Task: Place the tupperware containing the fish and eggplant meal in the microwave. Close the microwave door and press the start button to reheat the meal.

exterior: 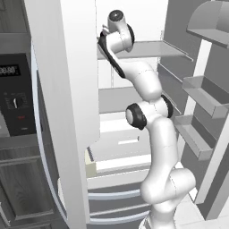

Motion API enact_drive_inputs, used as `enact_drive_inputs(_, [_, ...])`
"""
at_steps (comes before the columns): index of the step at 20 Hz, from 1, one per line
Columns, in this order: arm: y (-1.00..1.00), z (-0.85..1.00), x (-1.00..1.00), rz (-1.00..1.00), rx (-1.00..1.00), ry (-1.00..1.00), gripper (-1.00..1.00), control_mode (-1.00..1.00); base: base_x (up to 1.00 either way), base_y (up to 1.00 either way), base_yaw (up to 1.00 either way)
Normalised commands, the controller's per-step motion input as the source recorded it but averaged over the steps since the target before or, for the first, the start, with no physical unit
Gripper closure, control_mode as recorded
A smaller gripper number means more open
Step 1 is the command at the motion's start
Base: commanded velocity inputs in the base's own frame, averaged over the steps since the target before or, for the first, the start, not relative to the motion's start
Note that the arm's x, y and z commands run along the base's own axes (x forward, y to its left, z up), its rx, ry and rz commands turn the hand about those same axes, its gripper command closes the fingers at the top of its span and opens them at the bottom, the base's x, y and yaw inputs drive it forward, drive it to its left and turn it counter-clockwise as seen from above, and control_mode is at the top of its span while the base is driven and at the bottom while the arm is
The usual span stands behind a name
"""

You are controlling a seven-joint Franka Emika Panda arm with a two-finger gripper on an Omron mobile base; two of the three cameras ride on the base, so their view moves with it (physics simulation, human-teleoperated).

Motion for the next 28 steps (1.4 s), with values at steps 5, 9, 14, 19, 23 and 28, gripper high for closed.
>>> enact_drive_inputs(5, [0.00, -0.74, 0.20, -0.04, -0.01, 0.03, 1.00, -1.00, 0.00, 0.00, 0.00])
enact_drive_inputs(9, [0.00, -0.81, 0.13, -0.04, -0.01, 0.02, 1.00, -1.00, 0.00, 0.00, 0.00])
enact_drive_inputs(14, [0.00, -0.40, 0.02, -0.01, 0.00, -0.01, 1.00, -1.00, 0.00, 0.00, 0.00])
enact_drive_inputs(19, [0.00, -0.18, 0.00, -0.01, 0.00, -0.06, 1.00, -1.00, 0.00, 0.00, 0.00])
enact_drive_inputs(23, [0.00, -0.34, 0.00, -0.06, 0.00, -0.08, 1.00, -1.00, 0.00, 0.00, 0.00])
enact_drive_inputs(28, [0.00, -0.19, -0.17, -0.10, 0.00, -0.01, 1.00, -1.00, 0.00, 0.00, 0.00])
